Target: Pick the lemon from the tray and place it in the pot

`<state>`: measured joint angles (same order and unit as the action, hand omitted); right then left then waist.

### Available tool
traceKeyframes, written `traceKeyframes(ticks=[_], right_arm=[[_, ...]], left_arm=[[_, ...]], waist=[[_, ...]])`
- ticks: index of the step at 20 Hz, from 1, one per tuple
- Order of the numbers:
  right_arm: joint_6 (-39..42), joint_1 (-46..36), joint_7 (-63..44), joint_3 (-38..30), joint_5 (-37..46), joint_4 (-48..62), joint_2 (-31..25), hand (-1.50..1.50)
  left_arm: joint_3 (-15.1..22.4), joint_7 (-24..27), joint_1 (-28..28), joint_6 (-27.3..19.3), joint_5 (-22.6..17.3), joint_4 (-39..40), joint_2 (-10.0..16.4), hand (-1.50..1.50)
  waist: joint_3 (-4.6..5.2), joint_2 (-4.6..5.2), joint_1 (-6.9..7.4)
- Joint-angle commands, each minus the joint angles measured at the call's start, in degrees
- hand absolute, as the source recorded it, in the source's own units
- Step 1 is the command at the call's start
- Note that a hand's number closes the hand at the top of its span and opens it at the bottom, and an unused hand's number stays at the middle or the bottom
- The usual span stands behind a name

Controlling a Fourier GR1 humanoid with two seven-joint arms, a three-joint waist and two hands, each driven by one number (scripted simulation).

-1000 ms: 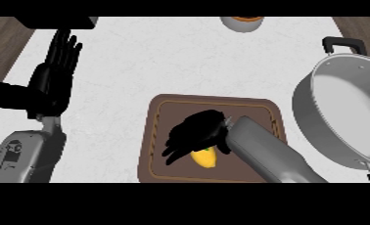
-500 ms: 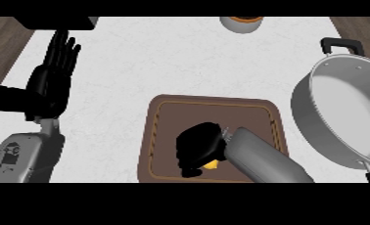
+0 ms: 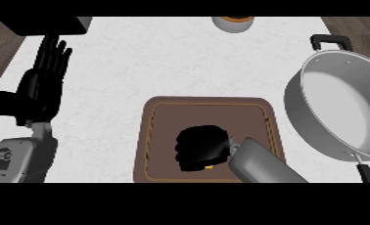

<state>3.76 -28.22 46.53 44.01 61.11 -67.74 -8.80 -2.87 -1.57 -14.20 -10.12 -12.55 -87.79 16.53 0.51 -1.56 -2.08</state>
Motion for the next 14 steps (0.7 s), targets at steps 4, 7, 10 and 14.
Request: traceKeyframes(ticks=[4,7,10,14], right_arm=[[-4.64,17.78,-25.17,-5.43,2.07,-5.45,3.78,1.5],[-7.75,23.16,-31.85,-7.96,3.38,-13.2,4.34,1.5],[-11.45,27.62,-38.34,-10.62,6.56,-22.81,2.8,1.5],[-14.97,36.04,-46.36,-11.23,9.14,-36.79,3.58,1.5]], left_arm=[[-3.21,0.03,3.17,-1.34,-0.44,0.34,1.27,0.0],[-3.12,0.88,4.87,-1.32,0.13,-0.18,1.33,0.0],[-3.62,0.2,4.53,-1.64,-0.38,-0.97,1.33,0.0],[-3.15,0.59,5.51,-0.6,-0.71,-1.62,1.18,0.0]], waist=[[-0.33,-0.9,-6.17],[-0.35,-1.07,-6.81],[-0.33,-1.34,-7.55],[-0.34,-0.55,-5.52]])
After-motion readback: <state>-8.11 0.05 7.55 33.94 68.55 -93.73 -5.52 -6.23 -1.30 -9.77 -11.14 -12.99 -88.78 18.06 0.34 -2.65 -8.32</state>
